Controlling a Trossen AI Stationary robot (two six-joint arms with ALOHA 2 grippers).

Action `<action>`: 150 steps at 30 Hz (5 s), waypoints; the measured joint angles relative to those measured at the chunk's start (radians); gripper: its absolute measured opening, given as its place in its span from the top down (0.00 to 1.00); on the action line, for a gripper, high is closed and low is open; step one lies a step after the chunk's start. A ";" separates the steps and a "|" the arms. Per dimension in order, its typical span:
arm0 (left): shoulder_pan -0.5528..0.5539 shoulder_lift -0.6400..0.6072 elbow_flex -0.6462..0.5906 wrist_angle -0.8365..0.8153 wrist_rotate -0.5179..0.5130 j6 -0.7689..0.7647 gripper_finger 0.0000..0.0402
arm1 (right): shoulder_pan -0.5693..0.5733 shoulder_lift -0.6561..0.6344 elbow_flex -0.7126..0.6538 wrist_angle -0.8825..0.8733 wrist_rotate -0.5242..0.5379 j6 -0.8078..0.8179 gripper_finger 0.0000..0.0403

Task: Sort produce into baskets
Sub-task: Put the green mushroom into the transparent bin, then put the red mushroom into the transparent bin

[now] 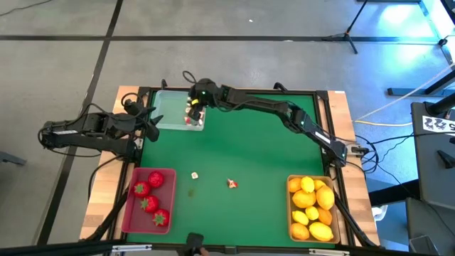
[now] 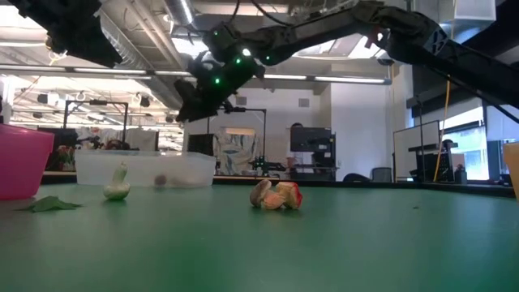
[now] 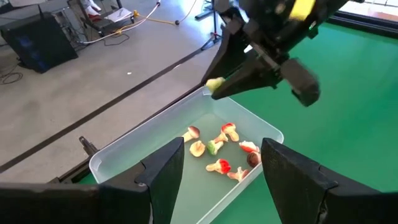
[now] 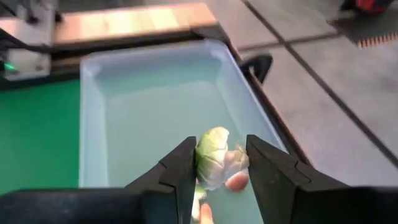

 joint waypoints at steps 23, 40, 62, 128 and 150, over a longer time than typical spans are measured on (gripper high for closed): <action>0.000 0.000 0.000 0.000 0.000 0.000 0.48 | -0.017 0.054 -0.001 0.019 0.048 0.113 0.35; 0.000 0.000 0.000 0.000 0.000 0.000 0.48 | -0.010 -0.303 -0.002 -0.338 -0.169 -0.014 0.33; 0.000 0.000 0.000 -0.022 0.000 -0.040 0.48 | 0.196 -0.765 -0.027 -1.193 -0.066 0.074 0.33; 0.000 0.000 0.000 -0.022 0.000 -0.042 0.48 | 0.814 -0.655 -1.526 0.781 0.489 0.465 0.33; 0.000 0.000 0.000 -0.023 0.000 -0.042 0.48 | 0.770 -0.578 -1.482 0.786 0.449 0.523 0.33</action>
